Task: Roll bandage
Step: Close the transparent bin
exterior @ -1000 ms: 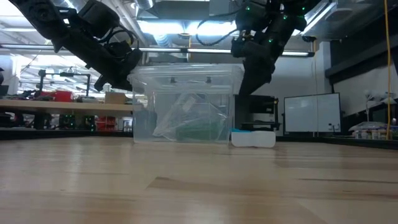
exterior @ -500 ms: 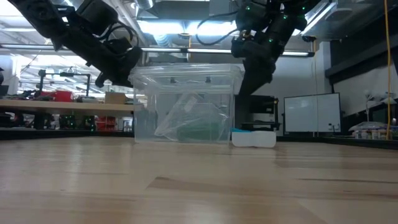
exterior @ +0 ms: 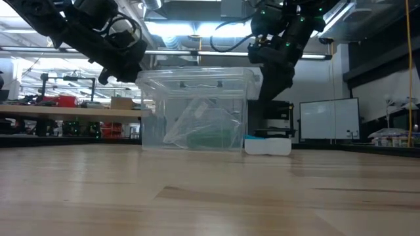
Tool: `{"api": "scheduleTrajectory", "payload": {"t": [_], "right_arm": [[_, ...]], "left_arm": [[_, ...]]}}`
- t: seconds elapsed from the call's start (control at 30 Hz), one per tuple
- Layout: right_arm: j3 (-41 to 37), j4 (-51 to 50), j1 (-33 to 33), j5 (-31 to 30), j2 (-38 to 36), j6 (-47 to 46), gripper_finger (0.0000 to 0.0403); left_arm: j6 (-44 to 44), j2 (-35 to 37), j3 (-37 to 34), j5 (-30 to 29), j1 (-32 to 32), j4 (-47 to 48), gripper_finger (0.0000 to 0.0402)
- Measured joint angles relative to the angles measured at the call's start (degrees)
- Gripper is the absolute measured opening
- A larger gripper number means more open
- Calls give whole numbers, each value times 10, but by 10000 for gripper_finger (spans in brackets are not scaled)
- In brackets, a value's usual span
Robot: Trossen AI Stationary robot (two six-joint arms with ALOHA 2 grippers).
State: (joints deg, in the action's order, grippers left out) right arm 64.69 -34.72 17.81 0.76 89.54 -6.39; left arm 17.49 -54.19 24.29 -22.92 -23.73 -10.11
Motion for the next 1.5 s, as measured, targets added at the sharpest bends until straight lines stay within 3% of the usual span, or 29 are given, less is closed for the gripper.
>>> {"api": "scheduleTrajectory", "payload": {"t": [0.17,0.37,0.6,1.5], "right_arm": [[0,-48,14,-31,-22,2,106],[1,-26,56,-83,-48,2,106],[1,25,93,-42,-35,2,106],[1,49,92,-27,-34,-11,106]], "left_arm": [[2,0,0,0,0,0,3],[18,0,0,0,1,0,3],[20,0,0,9,19,1,3],[40,0,0,15,69,19,3]]}}
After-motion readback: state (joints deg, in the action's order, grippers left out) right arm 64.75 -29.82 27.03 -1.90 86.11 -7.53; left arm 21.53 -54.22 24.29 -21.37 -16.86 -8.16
